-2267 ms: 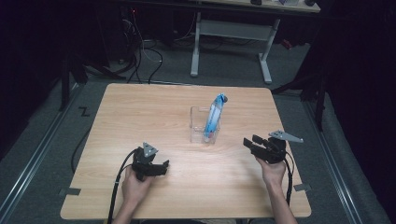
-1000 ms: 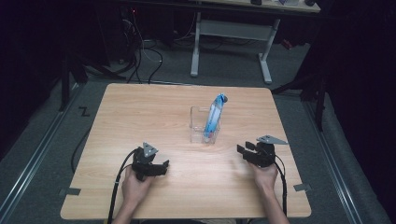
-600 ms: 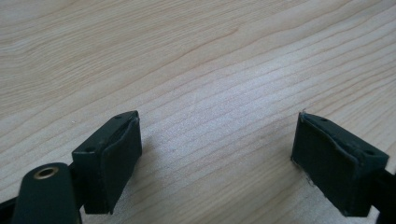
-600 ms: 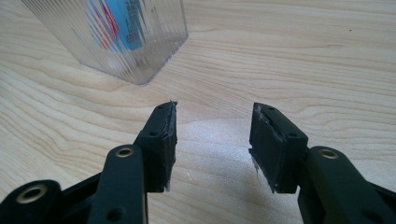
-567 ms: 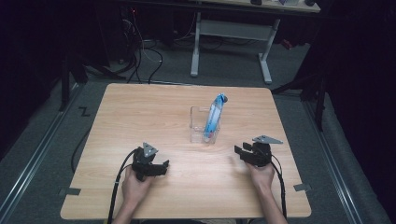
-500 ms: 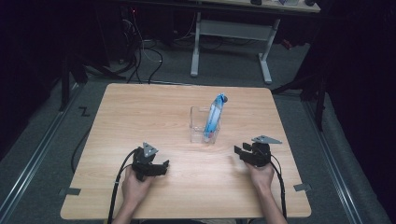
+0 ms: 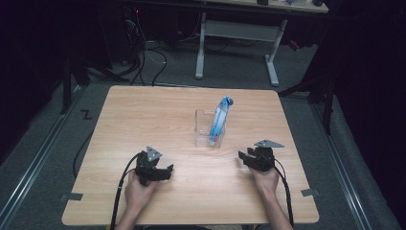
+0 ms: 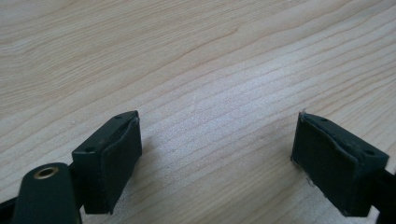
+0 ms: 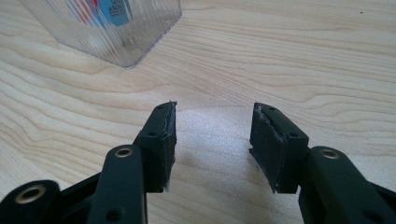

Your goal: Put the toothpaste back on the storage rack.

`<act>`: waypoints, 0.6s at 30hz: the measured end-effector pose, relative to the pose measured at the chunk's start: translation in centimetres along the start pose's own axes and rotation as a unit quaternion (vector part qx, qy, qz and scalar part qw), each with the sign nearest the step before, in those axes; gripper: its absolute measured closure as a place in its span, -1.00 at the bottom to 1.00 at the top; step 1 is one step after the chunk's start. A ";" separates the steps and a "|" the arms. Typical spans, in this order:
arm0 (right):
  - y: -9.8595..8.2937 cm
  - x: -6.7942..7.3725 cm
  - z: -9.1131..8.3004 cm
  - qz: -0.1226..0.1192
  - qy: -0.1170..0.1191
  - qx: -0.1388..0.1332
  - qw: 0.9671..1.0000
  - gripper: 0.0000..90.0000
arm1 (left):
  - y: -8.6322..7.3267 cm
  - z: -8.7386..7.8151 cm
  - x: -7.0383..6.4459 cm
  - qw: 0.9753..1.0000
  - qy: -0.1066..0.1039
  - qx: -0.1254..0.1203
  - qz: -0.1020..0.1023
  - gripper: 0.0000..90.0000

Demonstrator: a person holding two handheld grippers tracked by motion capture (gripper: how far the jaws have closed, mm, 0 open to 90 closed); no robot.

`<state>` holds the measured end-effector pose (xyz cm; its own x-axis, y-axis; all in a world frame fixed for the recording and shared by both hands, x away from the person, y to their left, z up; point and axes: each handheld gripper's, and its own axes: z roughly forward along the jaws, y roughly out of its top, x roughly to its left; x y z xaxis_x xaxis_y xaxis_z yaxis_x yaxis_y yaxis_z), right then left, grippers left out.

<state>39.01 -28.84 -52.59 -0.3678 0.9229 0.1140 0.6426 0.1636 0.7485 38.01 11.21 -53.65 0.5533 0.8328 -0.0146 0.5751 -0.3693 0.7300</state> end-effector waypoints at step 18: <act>-0.1 0.4 0.7 -0.020 -0.016 0.010 1.000 0.12 | 0.0 0.0 0.0 1.000 0.000 0.000 0.000 -0.64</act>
<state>39.28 -28.25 -53.03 -0.3722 0.9260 0.0636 0.6409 0.2068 0.7392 38.01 11.21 -53.65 0.5535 0.8327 -0.0143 0.5748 -0.3695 0.7301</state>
